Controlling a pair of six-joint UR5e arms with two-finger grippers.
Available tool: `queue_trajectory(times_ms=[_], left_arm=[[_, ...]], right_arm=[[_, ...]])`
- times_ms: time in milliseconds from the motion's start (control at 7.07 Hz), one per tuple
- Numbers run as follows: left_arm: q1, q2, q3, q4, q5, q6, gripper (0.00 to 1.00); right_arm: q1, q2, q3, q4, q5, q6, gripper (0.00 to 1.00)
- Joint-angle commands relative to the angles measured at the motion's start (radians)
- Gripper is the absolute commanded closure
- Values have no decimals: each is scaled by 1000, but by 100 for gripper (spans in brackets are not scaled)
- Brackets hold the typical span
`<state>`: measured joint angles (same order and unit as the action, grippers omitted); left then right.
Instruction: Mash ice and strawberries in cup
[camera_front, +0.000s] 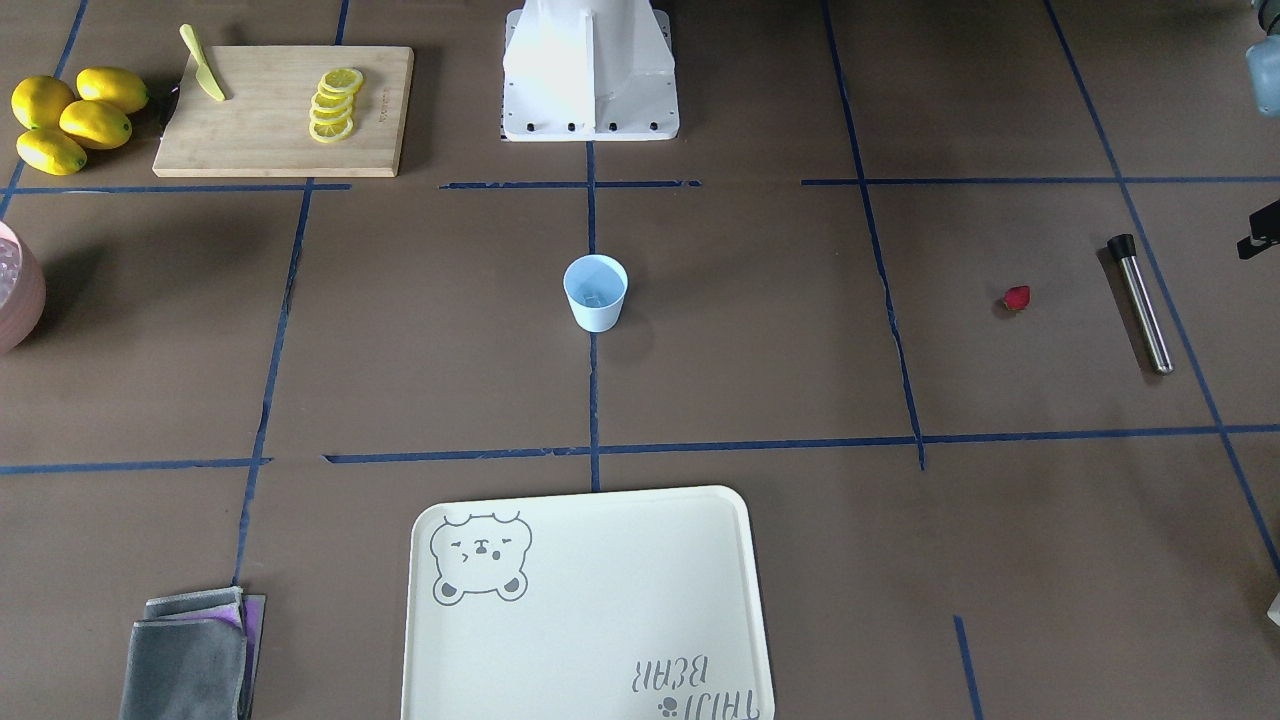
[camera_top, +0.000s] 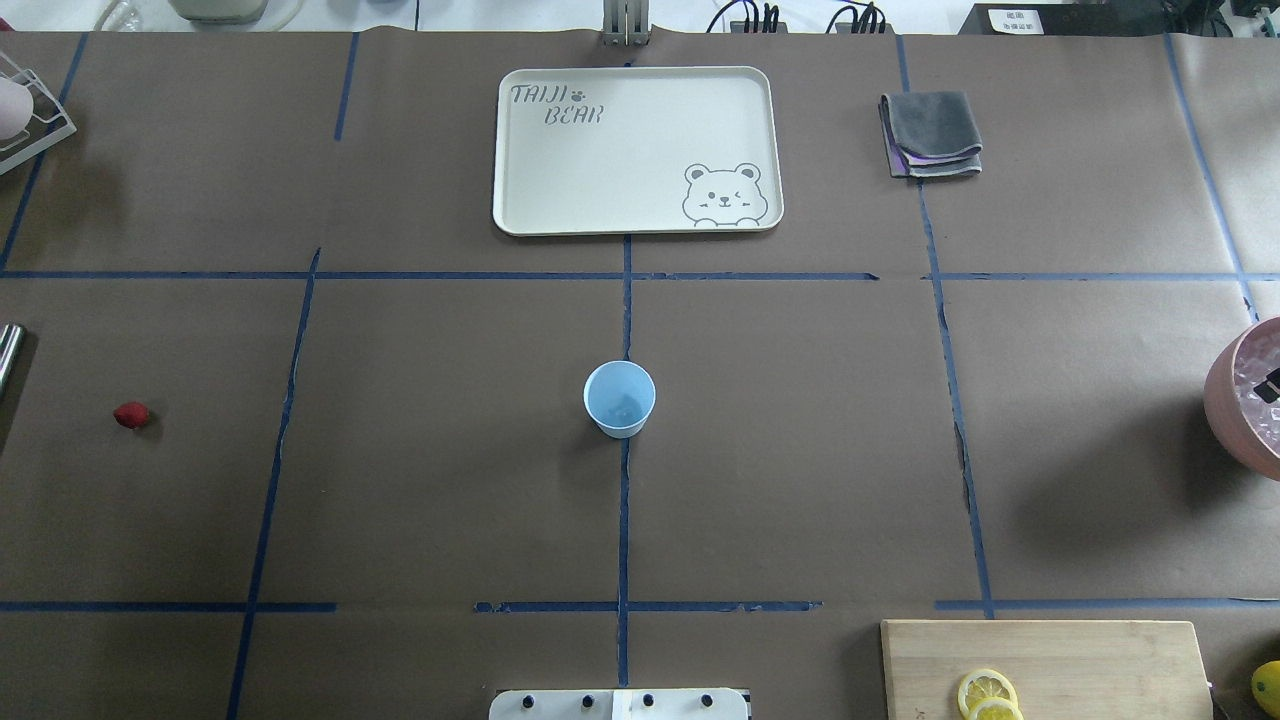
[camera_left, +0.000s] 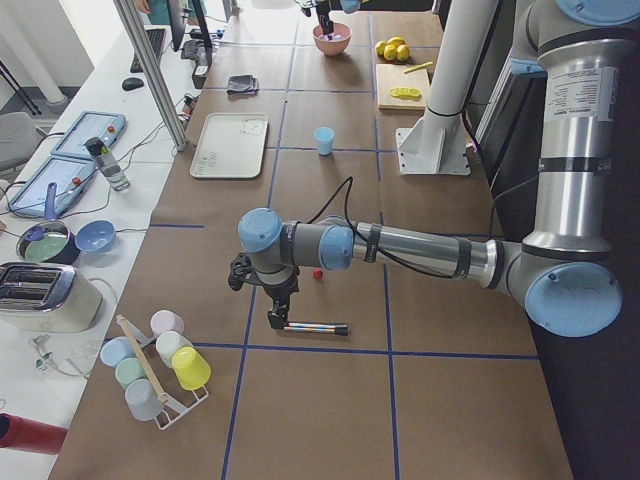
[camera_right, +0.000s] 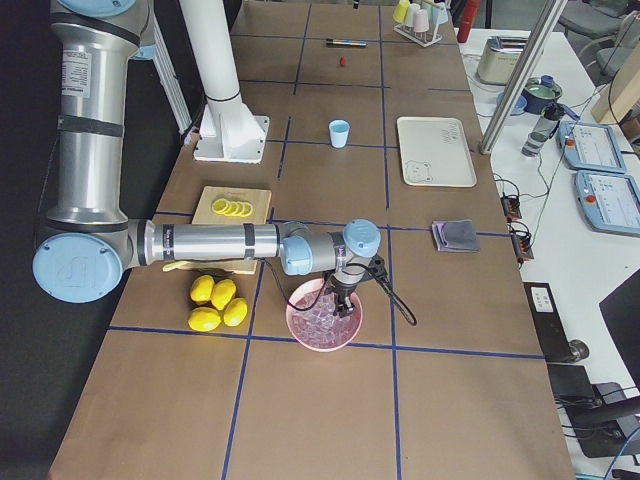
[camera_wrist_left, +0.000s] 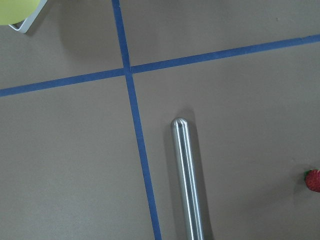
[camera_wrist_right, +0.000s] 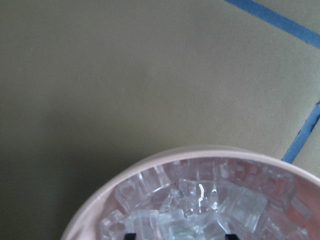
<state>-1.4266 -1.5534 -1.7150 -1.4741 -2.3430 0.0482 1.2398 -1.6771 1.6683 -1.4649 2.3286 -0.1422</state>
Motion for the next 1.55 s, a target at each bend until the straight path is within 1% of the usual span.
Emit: queue_trajectory(times_ms=[0, 1131, 1272, 1414], left_arm=[[0, -2, 0, 0, 1, -1, 0], [0, -4, 0, 0, -1, 1, 0], [0, -4, 2, 0, -1, 1, 0], [-1, -4, 0, 0, -1, 1, 0]], right_arm=[[-2, -1, -1, 0, 0, 1, 37], [-2, -21, 7, 3, 0, -13, 38], [-2, -21, 7, 3, 0, -14, 40], [-2, -21, 8, 6, 0, -16, 51]])
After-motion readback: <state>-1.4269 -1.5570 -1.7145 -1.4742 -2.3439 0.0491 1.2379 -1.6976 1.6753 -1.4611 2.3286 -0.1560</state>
